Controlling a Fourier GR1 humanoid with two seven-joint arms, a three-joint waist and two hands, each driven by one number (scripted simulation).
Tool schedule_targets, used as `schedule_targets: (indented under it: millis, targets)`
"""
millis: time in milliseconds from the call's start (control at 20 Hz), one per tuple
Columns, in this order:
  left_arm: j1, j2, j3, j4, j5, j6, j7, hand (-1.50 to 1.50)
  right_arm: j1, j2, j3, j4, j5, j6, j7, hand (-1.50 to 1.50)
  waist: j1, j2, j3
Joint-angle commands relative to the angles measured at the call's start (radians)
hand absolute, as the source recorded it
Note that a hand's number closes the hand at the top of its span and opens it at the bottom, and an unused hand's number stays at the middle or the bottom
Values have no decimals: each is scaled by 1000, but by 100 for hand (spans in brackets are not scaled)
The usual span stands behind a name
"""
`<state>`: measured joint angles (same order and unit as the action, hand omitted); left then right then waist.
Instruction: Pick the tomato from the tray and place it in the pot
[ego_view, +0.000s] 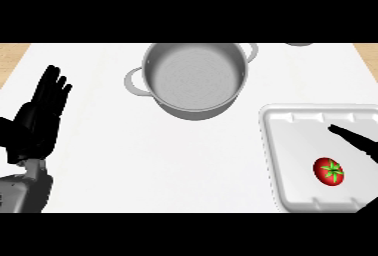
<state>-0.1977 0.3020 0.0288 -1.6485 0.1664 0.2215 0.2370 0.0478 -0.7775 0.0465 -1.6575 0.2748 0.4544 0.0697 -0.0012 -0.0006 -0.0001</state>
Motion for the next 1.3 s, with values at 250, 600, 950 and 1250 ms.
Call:
schedule_targets:
  millis: [250, 600, 950, 1250]
  targets:
    - [1, -25, 39, -20, -39, -27, 25, 0, 21, 85, -93, -42, 74, 79, 11, -150, -3, -1, 0]
    - [-25, -42, 70, 20, -51, -52, 12, 0, 1, 204, -24, 55, 269, 6, -25, -150, -1, 0, 0]
    - [-24, -38, 86, -26, -49, -81, 61, 0, -137, 243, -51, 261, 315, 28, -107, -150, 4, 1, 0]
    - [35, -108, 47, -18, -88, -65, -19, 0, -138, 224, -11, 276, 436, -33, -251, 150, 3, 0, 0]
